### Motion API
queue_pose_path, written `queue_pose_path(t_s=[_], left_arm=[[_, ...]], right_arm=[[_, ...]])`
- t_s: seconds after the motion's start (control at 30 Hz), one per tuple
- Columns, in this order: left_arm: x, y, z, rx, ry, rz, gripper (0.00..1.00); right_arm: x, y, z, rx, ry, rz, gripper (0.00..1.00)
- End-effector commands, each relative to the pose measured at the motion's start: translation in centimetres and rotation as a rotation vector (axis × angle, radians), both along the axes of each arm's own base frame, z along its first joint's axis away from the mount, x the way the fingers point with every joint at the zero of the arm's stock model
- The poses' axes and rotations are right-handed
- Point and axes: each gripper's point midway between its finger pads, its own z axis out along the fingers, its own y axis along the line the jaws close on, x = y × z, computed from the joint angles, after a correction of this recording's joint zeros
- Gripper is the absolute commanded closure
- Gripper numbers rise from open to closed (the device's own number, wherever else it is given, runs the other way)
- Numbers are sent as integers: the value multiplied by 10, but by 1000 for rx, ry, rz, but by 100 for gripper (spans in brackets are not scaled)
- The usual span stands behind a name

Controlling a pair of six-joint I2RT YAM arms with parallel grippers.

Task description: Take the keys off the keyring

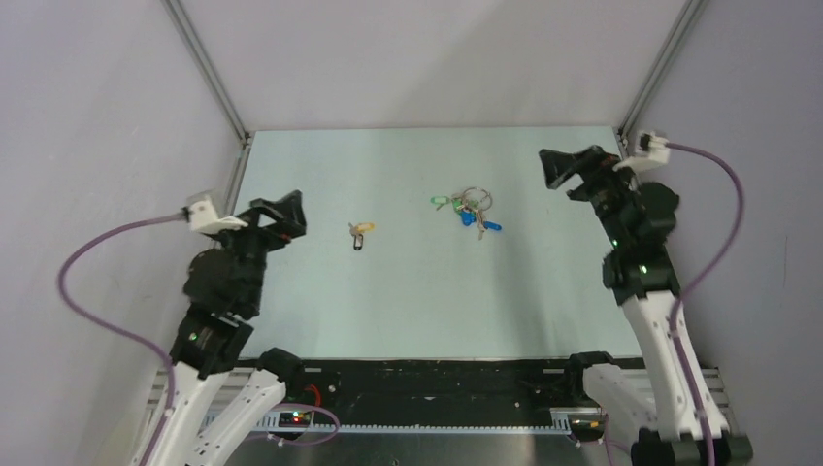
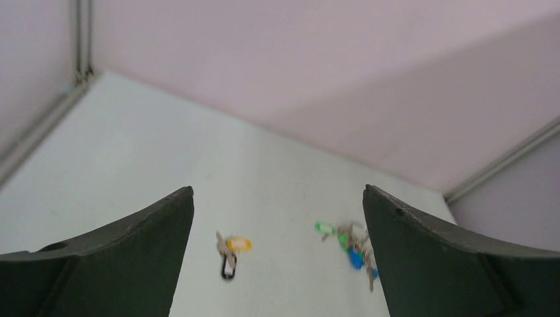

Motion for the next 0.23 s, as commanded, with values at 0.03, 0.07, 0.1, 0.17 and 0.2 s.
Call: queue_pose_path(t_s=[0.03, 0.07, 0.1, 0.17, 0.2], left_arm=[[-33, 43, 60, 72, -128, 142, 0], [-35, 44, 65, 71, -138, 145, 0], [-38, 45, 71, 75, -153, 143, 0], [-39, 43, 74, 80, -159, 130, 0], [-39, 40, 74, 82, -160, 113, 0]], right_arm=[[-54, -39, 33, -93, -94, -186, 1], [-59, -41, 37, -97, -108, -198, 1], [-66, -44, 42, -95, -130, -210, 1], [-72, -46, 46, -95, -145, -217, 1], [-73, -45, 45, -94, -144, -217, 0]])
